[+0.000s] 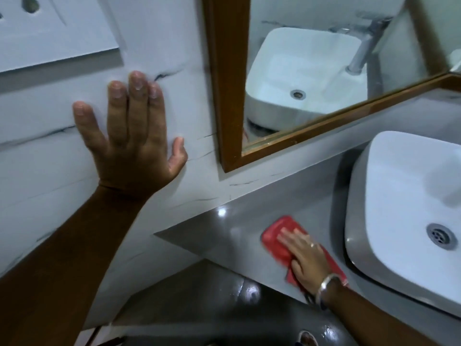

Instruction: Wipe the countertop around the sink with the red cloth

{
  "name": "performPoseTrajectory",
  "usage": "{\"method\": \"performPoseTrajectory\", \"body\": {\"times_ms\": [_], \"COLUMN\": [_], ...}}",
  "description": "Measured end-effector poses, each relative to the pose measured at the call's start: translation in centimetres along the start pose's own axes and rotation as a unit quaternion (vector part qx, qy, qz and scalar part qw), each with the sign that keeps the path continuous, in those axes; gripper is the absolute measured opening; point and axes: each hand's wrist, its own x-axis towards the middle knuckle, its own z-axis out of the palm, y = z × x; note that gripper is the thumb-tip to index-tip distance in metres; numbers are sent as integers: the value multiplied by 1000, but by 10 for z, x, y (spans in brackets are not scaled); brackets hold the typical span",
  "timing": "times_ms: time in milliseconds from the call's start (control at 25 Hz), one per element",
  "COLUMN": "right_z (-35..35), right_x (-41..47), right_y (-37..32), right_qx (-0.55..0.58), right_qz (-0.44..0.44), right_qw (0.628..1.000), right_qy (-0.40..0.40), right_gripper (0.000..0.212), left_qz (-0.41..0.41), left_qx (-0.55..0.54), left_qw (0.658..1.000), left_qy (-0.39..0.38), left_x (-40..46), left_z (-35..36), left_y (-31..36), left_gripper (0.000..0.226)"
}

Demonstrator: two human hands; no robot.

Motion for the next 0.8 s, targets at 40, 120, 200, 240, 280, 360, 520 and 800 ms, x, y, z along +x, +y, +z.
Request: {"method": "performPoseTrajectory", "body": {"times_ms": [40,120,200,240,280,360,520,800], "right_z": [-8,-23,-43,-55,-66,-84,-72,0], "right_x": [19,70,118,137,154,179,162,37], "right_y": [11,16,20,26,35,57,40,-55], "right_qx": [-4,47,113,142,156,113,31,-82], "right_qz": [137,377,502,525,534,532,349,-94], "right_qw": [989,912,835,814,803,815,929,981], "right_qy": [57,156,195,204,213,202,116,-148], "right_gripper": [73,84,110,117,120,112,58,78], "left_qz": [-2,-20,-21,-16,-12,-9,-8,-28], "left_qx": [-4,-25,-60,-78,-92,-95,-37,-189], "left_qw": [1000,999,998,996,995,995,999,962], "left_qy": [-3,-11,-21,-26,-28,-17,-5,-194], "left_x": [-2,-5,-5,-5,-3,-5,-1,-50], "left_z": [0,2,7,8,8,6,1,-41], "left_y": [1,3,3,1,0,1,7,42], "left_gripper": [87,86,85,85,85,84,84,78]}}
